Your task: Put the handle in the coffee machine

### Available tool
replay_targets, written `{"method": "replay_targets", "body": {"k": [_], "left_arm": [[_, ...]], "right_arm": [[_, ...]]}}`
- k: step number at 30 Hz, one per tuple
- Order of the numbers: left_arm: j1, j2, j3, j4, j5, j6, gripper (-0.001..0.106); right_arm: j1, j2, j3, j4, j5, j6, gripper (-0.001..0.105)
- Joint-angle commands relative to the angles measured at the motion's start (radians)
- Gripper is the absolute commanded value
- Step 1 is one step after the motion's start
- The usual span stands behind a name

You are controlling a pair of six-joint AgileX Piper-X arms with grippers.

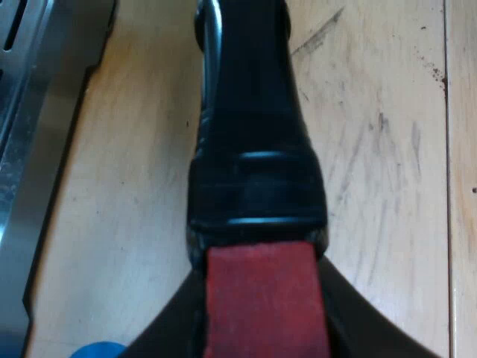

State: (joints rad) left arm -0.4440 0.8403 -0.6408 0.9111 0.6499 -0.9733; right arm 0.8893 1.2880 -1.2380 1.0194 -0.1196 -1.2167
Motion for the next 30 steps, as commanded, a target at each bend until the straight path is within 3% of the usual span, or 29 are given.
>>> {"method": "replay_targets", "body": {"k": [1,2,7,9,16,21,30], "left_arm": [[-0.006,0.001,-0.003,-0.019,0.08,0.013,0.0],[-0.006,0.001,-0.003,-0.019,0.086,0.013,0.0],[-0.006,0.001,-0.003,0.001,0.126,0.006,0.0],[-0.006,-0.012,-0.003,0.008,0.152,0.006,0.0],[-0.006,-0.043,-0.003,0.012,0.157,0.001,0.0],[0.017,-0.066,-0.003,0.011,0.201,-0.041,0.0],[0.112,-0.099,-0.003,0.027,0.201,-0.055,0.0]], "right_arm": [[0.002,-0.012,-0.014,0.003,0.001,-0.034,0.094],[0.002,-0.012,-0.014,0.003,-0.001,-0.045,0.105],[0.002,-0.014,-0.026,0.005,0.039,-0.077,0.102],[0.002,-0.017,-0.051,0.016,0.101,-0.098,0.102],[0.002,-0.035,-0.1,0.018,0.201,-0.104,0.102],[0.062,-0.102,-0.14,0.018,0.357,-0.104,0.102],[0.289,-0.121,-0.14,0.018,0.59,-0.075,0.102]]}}
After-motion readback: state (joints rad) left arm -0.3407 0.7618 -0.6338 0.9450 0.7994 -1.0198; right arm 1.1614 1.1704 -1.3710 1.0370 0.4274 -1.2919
